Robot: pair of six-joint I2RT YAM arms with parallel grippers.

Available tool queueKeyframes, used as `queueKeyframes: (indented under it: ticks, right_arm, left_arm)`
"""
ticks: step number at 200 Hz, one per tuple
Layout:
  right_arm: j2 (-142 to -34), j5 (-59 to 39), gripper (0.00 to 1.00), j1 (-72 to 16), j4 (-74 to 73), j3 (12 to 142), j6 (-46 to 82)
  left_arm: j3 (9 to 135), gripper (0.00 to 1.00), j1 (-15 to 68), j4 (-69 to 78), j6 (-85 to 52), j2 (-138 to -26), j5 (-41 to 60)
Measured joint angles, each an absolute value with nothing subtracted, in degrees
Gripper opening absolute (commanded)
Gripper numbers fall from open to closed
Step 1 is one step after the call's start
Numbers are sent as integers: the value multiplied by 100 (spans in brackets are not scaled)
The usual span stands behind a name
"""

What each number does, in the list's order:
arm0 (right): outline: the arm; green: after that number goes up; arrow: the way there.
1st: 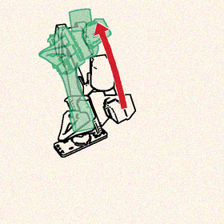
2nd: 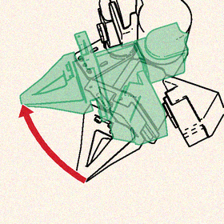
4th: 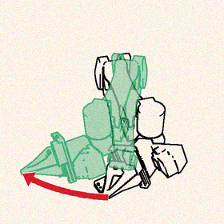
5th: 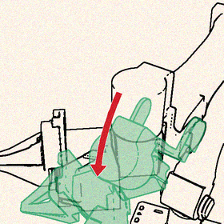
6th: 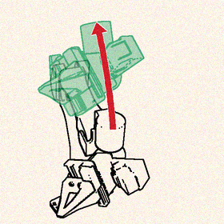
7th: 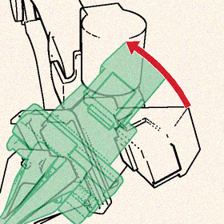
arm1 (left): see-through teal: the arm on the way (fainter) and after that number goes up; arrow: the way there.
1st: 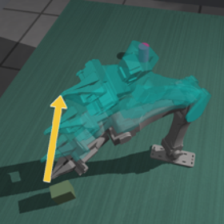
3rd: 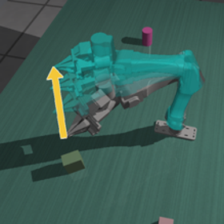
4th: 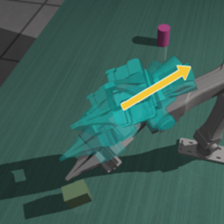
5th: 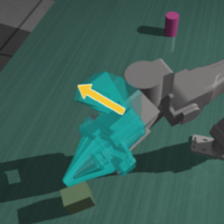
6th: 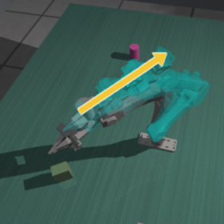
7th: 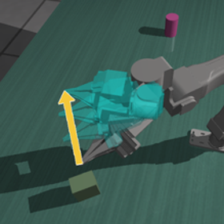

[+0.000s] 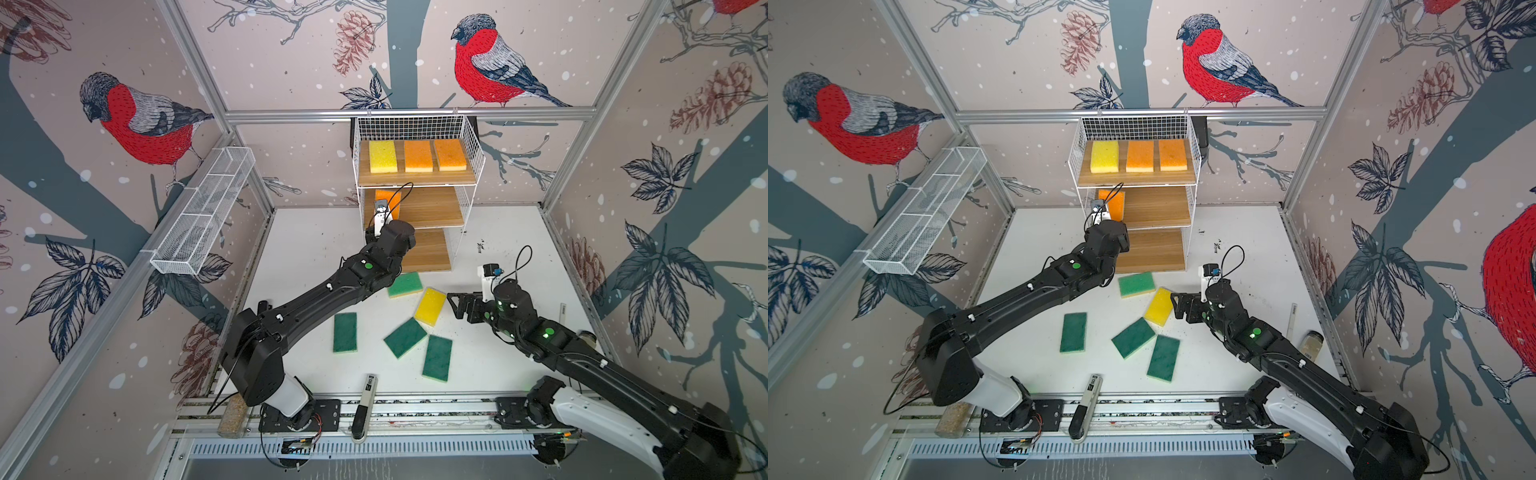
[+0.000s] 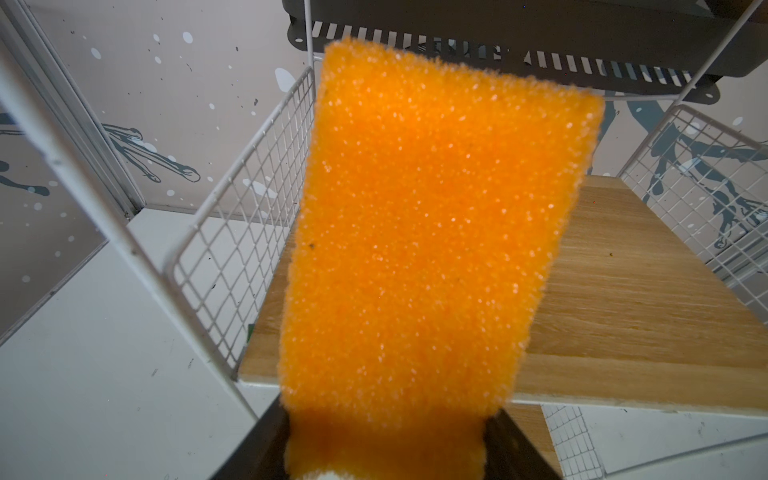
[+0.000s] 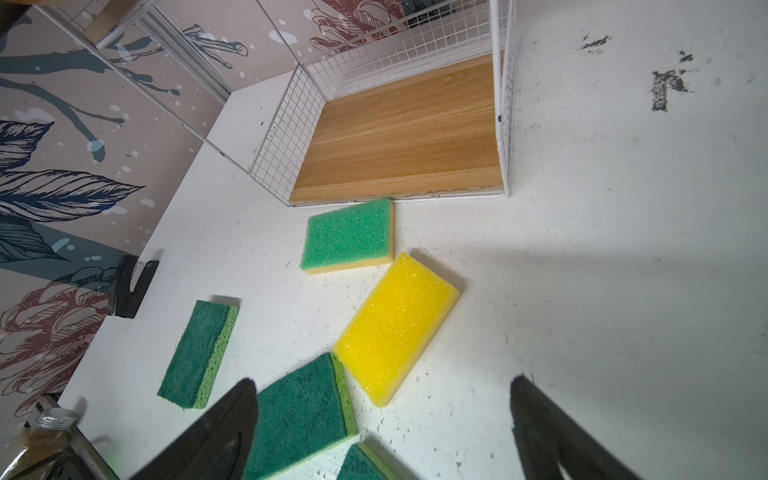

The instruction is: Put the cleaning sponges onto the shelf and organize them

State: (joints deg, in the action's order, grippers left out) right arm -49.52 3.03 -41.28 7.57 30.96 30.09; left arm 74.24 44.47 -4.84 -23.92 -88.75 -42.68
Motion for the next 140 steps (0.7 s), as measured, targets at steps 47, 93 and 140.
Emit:
queueKeyframes:
  ticks: [47,93,140]
  right_arm:
    - [-4956,301,95,-4128,751,3107,3009]
    - [-4989,279,95,-4128,738,3109,3011]
    - [-5052,270,95,-4128,731,3133,3011]
  left_arm:
    - [7502,60,4399,-392,-2357,-9045,-4346]
    - [7537,60,4239,-375,-2357,-9065,-4272]
    - [7623,60,4134,-377,-2303,-9192,-4154]
